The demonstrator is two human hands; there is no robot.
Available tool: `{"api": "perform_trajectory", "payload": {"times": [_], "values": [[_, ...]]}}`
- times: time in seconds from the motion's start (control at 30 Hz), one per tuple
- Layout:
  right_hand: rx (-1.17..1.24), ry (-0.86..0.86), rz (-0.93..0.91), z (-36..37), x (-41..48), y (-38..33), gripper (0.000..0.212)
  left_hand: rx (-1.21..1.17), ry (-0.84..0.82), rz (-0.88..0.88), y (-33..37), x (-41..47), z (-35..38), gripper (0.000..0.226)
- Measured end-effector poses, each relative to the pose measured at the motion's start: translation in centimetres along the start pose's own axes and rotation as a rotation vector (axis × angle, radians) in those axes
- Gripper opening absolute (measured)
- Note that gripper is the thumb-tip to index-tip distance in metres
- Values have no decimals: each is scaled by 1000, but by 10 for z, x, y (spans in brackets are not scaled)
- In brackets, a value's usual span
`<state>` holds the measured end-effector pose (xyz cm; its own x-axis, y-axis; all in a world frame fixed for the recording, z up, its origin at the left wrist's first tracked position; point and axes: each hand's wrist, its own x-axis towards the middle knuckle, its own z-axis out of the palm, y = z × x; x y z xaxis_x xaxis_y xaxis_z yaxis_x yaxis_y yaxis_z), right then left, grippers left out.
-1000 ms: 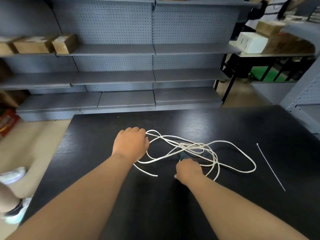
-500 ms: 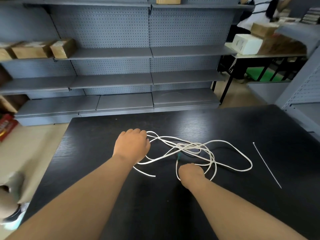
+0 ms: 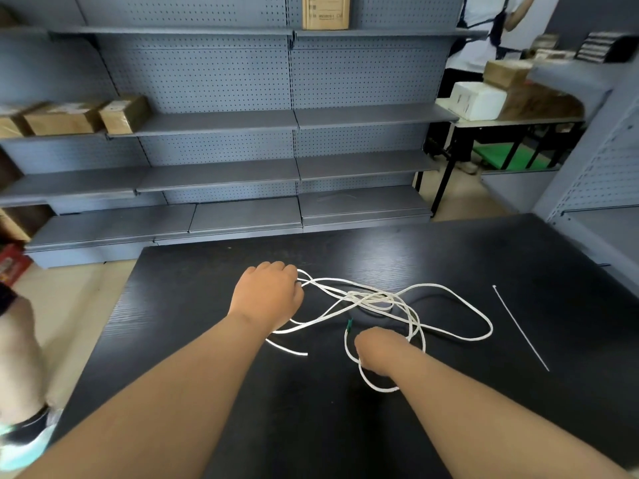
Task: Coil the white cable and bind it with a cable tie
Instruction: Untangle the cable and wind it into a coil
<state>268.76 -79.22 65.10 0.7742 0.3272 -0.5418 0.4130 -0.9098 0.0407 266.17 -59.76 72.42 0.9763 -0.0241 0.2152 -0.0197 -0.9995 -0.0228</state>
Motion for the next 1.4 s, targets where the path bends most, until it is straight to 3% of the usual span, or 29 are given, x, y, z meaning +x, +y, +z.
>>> {"api": "perform_trajectory", "payload": {"times": [0.23, 0.5, 0.67, 0.97, 1.2, 1.4], "values": [[320, 77, -164, -94, -39, 25, 12, -331, -109, 58, 0, 15, -45, 28], [712, 290, -298, -193, -99, 28, 16, -797, -150, 49, 12, 39, -113, 28], [859, 420, -398, -224, -115, 24, 19, -922, -173, 57, 5, 43, -139, 18], [982, 511, -509, -244, -116, 16, 11, -950, 114, 29, -1, 59, -187, 16], [745, 443, -455, -224, -98, 8, 9, -996, 349, 19, 0, 67, -233, 21], [755, 507, -434, -223, -92, 4, 17, -968, 463, -40, -13, 65, -234, 25]]}}
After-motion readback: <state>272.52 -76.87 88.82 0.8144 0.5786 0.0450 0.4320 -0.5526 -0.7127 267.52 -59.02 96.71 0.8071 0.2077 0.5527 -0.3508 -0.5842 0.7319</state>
